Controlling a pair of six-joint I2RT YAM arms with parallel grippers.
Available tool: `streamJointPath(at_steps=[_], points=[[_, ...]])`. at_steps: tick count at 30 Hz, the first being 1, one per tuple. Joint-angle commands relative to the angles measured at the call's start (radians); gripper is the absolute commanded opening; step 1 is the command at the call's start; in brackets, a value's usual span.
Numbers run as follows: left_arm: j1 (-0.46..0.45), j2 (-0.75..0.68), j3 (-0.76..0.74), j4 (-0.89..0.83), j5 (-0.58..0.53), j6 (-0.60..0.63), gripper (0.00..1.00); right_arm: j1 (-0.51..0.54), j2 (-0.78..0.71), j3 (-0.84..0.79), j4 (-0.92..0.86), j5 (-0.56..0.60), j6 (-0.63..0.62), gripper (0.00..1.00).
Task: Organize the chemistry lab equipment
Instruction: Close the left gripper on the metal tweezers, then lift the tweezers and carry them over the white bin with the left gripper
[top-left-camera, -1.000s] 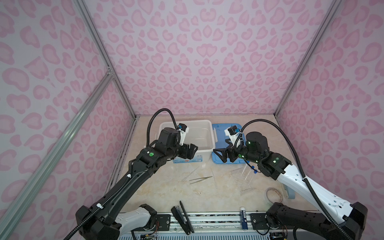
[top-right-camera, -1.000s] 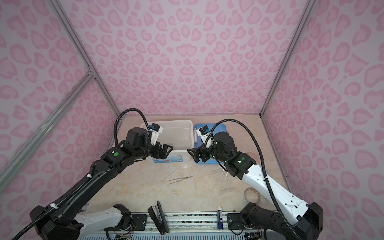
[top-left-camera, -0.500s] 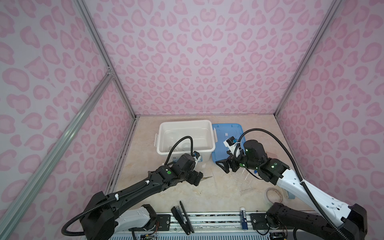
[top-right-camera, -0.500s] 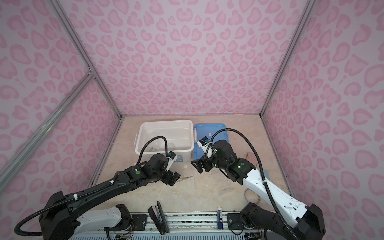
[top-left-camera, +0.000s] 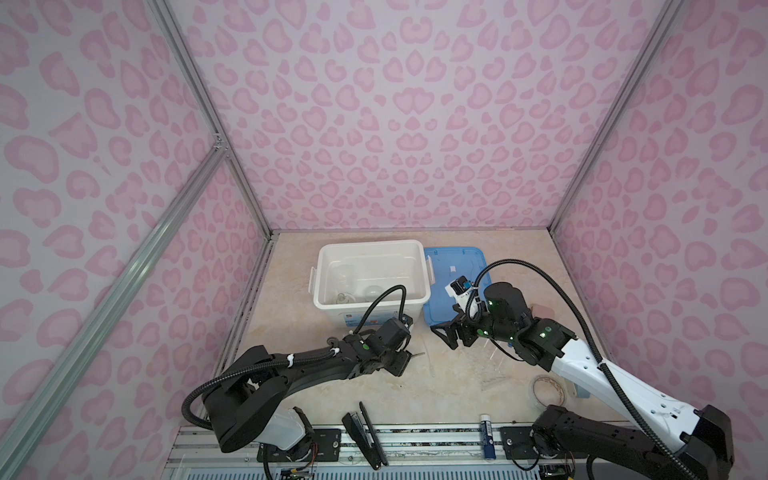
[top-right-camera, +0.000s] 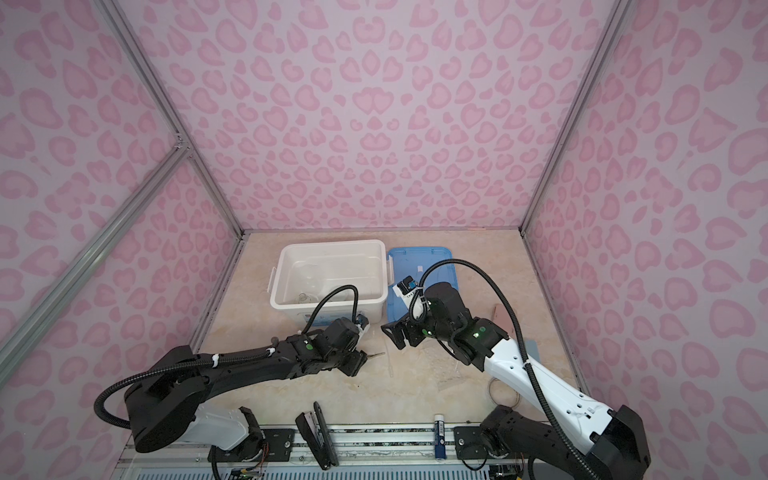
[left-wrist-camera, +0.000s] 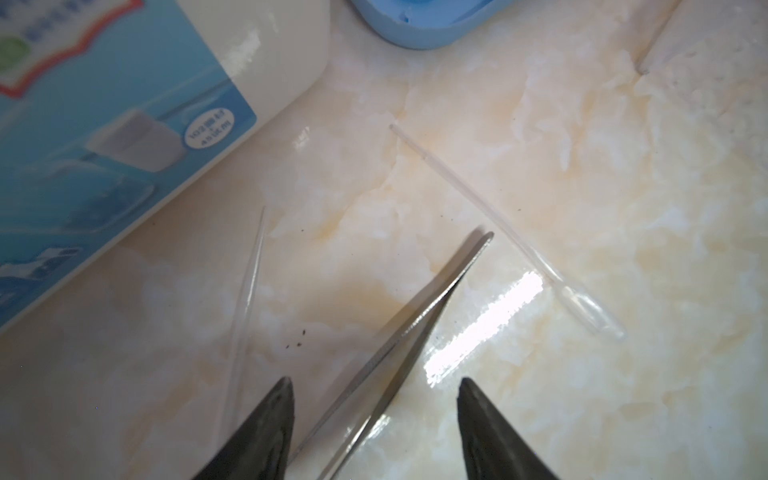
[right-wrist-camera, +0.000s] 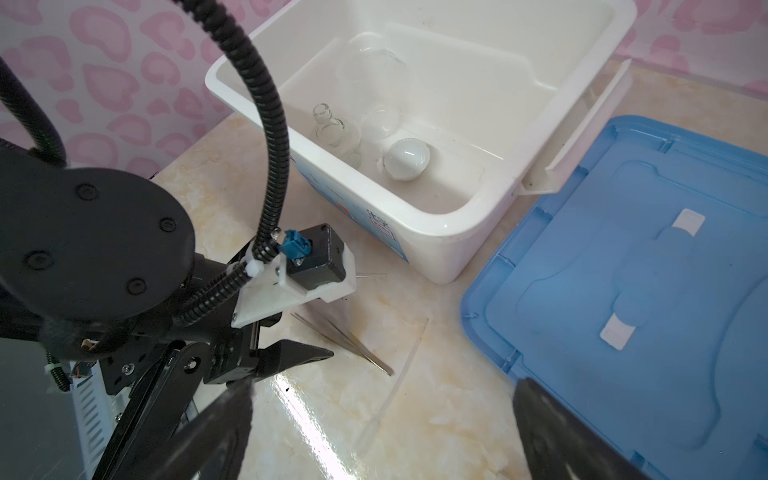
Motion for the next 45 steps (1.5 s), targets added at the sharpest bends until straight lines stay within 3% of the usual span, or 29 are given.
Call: streamJointPath(at_steps=[1,12,15,18,22,30,32,34,38,45], points=[[-0.001,0.022,-0.012,0.048,0.021,0.000,0.64,0.003,0.006,-0.008,0.002,0.018,-0.005,0.98],[-0.008,0.102,0.013,0.028,0.030,0.001,0.58,0.008,0.004,-0.015,0.000,0.049,-0.006,0.98],[-0.012,0.111,0.017,0.019,0.031,0.003,0.49,0.009,0.002,-0.017,-0.005,0.052,-0.006,0.98],[-0.017,0.116,0.020,0.007,0.040,0.005,0.48,0.011,-0.005,-0.024,-0.003,0.062,-0.005,0.98],[-0.027,0.115,0.023,-0.026,0.021,0.005,0.27,0.013,-0.015,-0.032,0.004,0.072,-0.005,0.98],[-0.045,0.096,0.011,-0.069,-0.011,-0.029,0.25,0.015,0.006,-0.026,0.004,0.075,-0.005,0.98],[-0.048,0.085,0.009,-0.070,-0.010,-0.039,0.13,0.016,0.015,-0.021,0.004,0.077,-0.005,0.98],[-0.051,0.064,0.002,-0.067,-0.007,-0.048,0.09,0.017,0.021,-0.019,0.006,0.084,-0.001,0.98],[-0.051,0.013,-0.003,-0.078,-0.018,-0.058,0.04,0.023,0.019,-0.018,0.012,0.096,0.008,0.98],[-0.051,-0.124,0.017,-0.112,-0.014,-0.087,0.03,0.026,-0.022,-0.027,0.028,0.118,0.043,0.98]])
